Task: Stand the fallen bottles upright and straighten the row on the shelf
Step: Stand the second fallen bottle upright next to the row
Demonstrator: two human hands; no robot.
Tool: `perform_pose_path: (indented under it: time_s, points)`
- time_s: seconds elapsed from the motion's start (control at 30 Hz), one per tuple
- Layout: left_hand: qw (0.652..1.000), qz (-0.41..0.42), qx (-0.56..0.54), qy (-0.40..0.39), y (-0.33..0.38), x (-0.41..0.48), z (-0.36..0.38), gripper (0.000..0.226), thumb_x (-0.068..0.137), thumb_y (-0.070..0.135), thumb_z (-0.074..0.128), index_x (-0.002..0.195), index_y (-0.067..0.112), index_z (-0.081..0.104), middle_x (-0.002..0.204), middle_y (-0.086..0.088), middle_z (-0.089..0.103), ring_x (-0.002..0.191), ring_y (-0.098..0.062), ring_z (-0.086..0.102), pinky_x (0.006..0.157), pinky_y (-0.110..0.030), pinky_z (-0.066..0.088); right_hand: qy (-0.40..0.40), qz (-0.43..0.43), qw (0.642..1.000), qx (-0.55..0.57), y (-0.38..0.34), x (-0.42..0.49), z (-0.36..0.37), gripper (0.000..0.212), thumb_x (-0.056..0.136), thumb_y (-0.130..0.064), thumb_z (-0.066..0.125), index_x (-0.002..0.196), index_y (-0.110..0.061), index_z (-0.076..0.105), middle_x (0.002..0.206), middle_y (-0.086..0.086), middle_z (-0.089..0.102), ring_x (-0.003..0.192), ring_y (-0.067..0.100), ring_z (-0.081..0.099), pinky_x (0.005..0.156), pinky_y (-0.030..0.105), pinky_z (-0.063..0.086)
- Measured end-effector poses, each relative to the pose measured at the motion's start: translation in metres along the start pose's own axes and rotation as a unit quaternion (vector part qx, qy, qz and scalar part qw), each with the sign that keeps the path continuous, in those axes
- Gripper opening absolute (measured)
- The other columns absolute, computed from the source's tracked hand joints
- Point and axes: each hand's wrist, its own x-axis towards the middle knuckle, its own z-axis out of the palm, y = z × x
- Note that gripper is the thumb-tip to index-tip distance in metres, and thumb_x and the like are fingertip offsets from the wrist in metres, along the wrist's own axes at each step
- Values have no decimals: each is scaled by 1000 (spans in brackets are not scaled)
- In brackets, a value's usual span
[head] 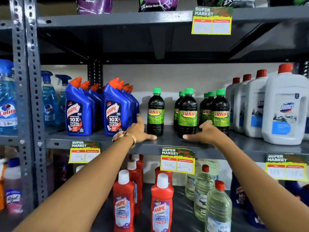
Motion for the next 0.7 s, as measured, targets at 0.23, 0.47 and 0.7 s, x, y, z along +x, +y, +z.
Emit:
perform_pose_path:
  time_s: [0.23,0.47,0.7]
  points:
    - [984,-48,-169,-31,4,26,17,124,67,33,85,149,2,-2,153,-16,27,138,-29,30,115,-39,26,18,28,998,60,1,24,16,99,70,-25,86,141,7,26,141,20,46,127,30,47,96,31,40]
    - [984,-48,-171,28,3,40,27,109,65,28,86,145,3,16,140,-16,47,127,-30,46,106,-38,37,19,-22,1000,4,-1,43,26,67,74,-33,81,127,-4,54,128,18,61,120,33,56,97,34,45]
    - [995,-17,-94,23,3,36,27,74,68,44,80,128,15,47,131,-10,55,116,-29,54,100,-43,44,27,-34,999,1,0,44,29,66,74,-34,82,128,-5,57,126,18,63,118,33,58,102,37,46]
